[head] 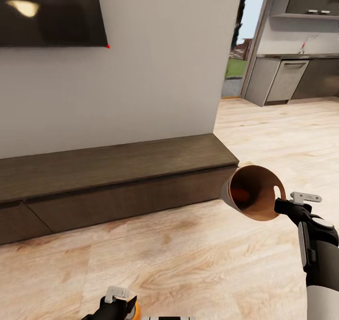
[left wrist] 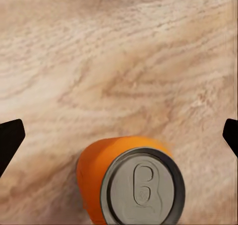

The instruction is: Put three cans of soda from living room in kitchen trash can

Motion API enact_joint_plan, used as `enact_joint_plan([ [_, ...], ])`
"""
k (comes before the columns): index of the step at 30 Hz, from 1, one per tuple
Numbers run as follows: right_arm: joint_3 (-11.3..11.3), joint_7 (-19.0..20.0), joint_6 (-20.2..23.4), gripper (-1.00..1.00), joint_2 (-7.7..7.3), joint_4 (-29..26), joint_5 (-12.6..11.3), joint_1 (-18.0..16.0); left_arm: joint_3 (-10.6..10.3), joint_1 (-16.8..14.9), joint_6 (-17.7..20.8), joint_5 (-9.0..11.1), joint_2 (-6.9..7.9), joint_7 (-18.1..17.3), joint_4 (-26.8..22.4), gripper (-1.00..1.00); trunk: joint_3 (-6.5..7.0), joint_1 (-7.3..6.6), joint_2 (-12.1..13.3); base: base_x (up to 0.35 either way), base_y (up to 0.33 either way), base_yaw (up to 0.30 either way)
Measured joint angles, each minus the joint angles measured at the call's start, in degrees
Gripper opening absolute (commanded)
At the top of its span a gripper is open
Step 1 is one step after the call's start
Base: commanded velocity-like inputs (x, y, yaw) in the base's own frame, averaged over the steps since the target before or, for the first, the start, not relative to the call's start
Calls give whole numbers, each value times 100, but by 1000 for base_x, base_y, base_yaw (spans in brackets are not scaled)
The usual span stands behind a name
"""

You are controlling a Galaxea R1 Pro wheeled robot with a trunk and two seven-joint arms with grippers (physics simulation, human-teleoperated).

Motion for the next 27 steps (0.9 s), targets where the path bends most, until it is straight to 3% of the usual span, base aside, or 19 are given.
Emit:
enact_joint_plan([
  [11, 11, 1, 2, -100, 0, 1, -7, 0, 2, 5, 3, 17, 0, 5, 0, 100, 0, 0, 0, 0, -46, 0],
  [23, 182, -6, 3, -100, 0, 8, 6, 1, 2, 7, 8, 11, 0, 5, 0, 100, -265, 31, -16, 0, -1, 0],
  [27, 186, -3, 4, -100, 0, 4, -9, 0, 2, 6, 5, 11, 0, 5, 0, 100, -266, 31, -16, 0, 0, 0],
])
